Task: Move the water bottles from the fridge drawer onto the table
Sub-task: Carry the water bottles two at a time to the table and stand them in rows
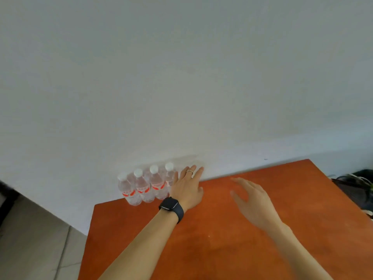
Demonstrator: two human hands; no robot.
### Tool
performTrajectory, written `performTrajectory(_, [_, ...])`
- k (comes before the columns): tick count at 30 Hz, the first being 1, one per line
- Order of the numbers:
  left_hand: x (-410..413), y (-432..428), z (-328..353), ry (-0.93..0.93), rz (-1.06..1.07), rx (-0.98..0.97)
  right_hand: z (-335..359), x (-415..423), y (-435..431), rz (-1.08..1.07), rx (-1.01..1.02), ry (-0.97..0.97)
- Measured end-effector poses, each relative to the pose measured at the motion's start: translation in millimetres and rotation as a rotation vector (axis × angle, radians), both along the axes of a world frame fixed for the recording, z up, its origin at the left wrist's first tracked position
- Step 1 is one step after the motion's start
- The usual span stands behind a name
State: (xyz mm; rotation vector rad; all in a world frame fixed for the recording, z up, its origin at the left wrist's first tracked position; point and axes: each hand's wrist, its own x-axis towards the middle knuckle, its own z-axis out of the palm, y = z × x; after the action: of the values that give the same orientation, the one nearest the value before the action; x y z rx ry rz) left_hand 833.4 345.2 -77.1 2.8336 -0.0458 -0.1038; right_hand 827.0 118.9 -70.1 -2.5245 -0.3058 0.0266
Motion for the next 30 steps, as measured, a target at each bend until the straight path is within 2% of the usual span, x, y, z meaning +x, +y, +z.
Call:
performTrajectory(7, [-58,-234,14,-0.036,-0.420,-0.088,19,-168,-223,-0.466,-0.128,-0.108])
performTrajectory(12, [-165,-429,24,-0.087,-0.809,-0.081,29,-334,-369,-0.873,-0.202,-0.088])
performTrajectory(17, [-249,-562,37,-0.172,-1.051,-0.080,39,-473,-463,-1.164,-0.195,-0.098])
performTrajectory(23, [-340,-711,49,-0.198,-1.261,-0.126,48,-601,-555,-1.413,-0.232,-0.143])
performTrajectory(30, [-419,-877,52,-0.164,-1.483,-0.223,39,-686,-674,-1.573,-0.179,-0.151])
